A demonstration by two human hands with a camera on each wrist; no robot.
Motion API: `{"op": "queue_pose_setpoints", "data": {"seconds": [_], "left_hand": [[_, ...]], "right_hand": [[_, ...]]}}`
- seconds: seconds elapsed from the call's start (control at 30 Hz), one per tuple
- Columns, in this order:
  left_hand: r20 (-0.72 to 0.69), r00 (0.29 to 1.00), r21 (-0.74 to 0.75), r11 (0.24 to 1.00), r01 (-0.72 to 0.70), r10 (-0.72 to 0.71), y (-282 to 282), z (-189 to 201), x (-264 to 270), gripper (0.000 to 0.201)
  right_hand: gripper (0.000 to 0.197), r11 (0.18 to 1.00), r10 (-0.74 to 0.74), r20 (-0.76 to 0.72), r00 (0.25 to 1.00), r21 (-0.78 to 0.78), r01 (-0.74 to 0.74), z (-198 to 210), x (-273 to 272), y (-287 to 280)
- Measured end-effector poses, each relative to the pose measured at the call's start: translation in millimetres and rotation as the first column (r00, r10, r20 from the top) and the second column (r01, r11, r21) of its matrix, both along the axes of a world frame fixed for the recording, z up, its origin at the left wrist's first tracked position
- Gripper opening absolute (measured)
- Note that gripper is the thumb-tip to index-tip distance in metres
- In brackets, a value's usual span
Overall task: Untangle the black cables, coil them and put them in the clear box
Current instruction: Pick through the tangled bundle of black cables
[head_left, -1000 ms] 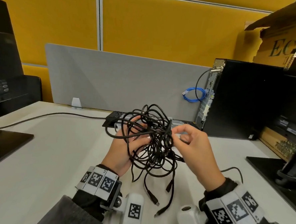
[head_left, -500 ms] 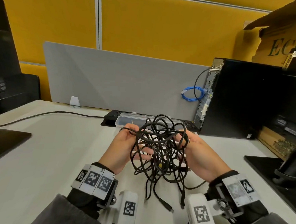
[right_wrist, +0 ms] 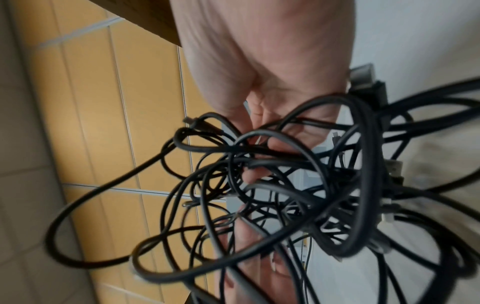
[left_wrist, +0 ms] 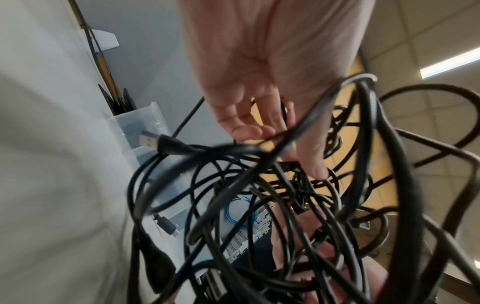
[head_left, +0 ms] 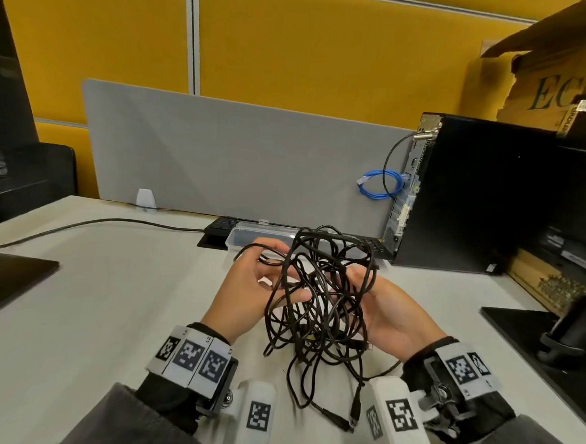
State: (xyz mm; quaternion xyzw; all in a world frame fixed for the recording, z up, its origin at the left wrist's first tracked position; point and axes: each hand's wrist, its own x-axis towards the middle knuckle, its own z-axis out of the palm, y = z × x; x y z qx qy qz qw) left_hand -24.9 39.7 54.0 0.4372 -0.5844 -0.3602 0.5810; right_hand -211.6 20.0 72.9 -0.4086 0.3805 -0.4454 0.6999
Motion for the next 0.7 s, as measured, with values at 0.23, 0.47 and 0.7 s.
{"op": "queue_pose_setpoints", "data": {"seconds": [0.23, 0.47, 0.7], "left_hand": [[0.110, 0.992, 0.017, 0.998, 0.060, -0.061, -3.7, -5.7, 3.2, 0.048], [0.149, 0.989, -0.025, 1.000, -0.001, 0.004, -2.1, -1.7, 5.8, 0.047], [0.039, 0.988, -0.016, 0.989, -0.149, 0.150, -4.4, -3.8, 6.1, 0.046]], "right_hand": [[0.018, 0.996, -0.039, 0.038, 0.999, 0.084, 0.036, -1.8, 1.5, -1.6], [0.017, 0.999, -0.005, -0.190, 0.982, -0.045, -0.003, -3.3, 3.5, -3.8], [0.008, 0.946, -0.213, -0.533, 0.819, -0.323, 0.036, 1.9, -19.8, -8.1]]}}
